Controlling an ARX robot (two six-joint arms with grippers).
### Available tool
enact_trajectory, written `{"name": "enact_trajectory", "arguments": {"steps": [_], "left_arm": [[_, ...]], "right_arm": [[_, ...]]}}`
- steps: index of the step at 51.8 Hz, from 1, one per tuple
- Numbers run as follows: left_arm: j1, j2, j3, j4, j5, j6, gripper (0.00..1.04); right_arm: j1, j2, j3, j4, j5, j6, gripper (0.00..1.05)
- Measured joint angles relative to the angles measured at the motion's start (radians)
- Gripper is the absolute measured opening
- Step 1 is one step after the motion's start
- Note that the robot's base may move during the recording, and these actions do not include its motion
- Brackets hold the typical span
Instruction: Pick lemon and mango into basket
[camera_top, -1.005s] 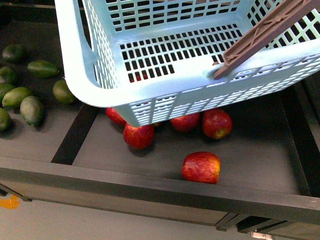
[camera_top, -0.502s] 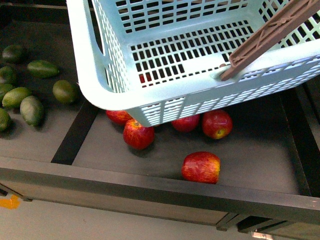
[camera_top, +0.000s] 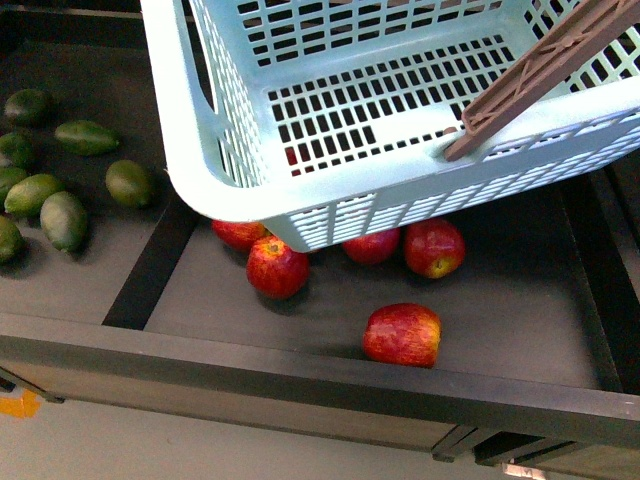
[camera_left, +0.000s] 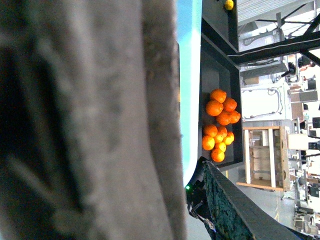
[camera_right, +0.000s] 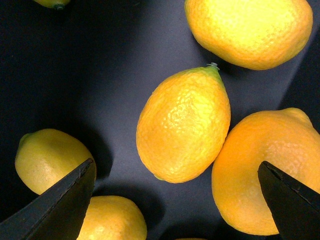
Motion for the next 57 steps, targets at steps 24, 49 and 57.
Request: {"name": "enact_trajectory", "arguments": {"steps": [24, 49, 57], "left_arm": [[0.000, 0.000, 0.000, 0.000, -0.002, 0.000, 0.28], [0.000, 0.000, 0.000, 0.000, -0.002, 0.000, 0.28], [0.000, 0.000, 0.000, 0.000, -0.001, 0.000, 0.28]], "right_arm": [[0.017, 0.051, 0.072, -0.031, 0.007, 0.022, 0.96], [0.025, 0.130, 0.177, -0.058, 0.012, 0.024, 0.96], [0.026, 0.154, 0.206, -0.061, 0.003, 0.024, 0.96]]}}
